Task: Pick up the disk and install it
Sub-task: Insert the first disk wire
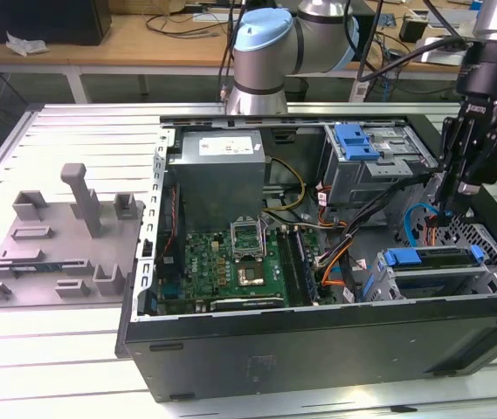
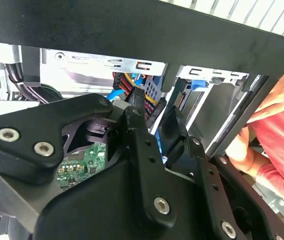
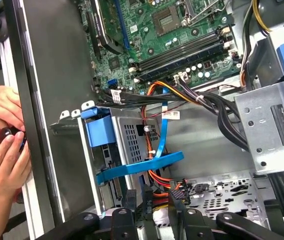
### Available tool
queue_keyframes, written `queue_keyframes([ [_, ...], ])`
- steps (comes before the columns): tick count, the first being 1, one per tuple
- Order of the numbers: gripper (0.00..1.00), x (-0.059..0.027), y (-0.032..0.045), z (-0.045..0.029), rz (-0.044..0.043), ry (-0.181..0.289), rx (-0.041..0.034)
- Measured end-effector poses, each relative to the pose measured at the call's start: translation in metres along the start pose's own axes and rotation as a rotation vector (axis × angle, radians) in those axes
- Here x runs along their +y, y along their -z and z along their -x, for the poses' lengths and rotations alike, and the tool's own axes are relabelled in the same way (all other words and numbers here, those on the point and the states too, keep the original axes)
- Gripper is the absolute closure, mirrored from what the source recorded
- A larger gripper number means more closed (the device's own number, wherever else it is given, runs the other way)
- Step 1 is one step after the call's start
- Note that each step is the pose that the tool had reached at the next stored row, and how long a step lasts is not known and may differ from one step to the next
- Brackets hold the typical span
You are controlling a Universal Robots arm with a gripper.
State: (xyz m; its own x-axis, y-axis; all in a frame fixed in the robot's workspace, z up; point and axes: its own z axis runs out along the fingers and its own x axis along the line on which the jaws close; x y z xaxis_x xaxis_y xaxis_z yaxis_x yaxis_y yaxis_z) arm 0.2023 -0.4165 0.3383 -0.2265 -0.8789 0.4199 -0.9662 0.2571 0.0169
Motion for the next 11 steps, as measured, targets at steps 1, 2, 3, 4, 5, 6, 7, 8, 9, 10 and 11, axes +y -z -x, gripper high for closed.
queue_keyframes([
  [1,0.61,0.0,-0.0002,0.0001,0.0,0.0,0.0002],
  [2,0.61,0.0,-0.0003,0.0002,-0.0002,0.0,0.0007],
  [3,0.61,0.0,-0.0006,0.0003,-0.0002,0.0,0.0009],
  [4,0.63,0.0,-0.0009,0.0004,-0.0004,0.0,0.0017],
  [5,0.76,0.0,-0.001,0.0005,-0.0005,0.0,0.0023],
  [6,0.76,0.0,-0.0012,0.0005,-0.0007,0.0,0.003],
  [7,0.82,0.0,-0.0013,0.0006,-0.001,-0.001,0.0043],
  [8,0.84,0.0,-0.0015,0.0007,-0.0013,-0.001,0.0055],
  [9,0.84,0.0,-0.0015,0.0007,-0.0014,-0.001,0.0059],
  [10,0.84,0.0,-0.0016,0.0007,-0.0015,-0.001,0.0066],
  [11,0.84,0.0,-0.0015,0.0007,-0.0017,-0.001,0.0072],
])
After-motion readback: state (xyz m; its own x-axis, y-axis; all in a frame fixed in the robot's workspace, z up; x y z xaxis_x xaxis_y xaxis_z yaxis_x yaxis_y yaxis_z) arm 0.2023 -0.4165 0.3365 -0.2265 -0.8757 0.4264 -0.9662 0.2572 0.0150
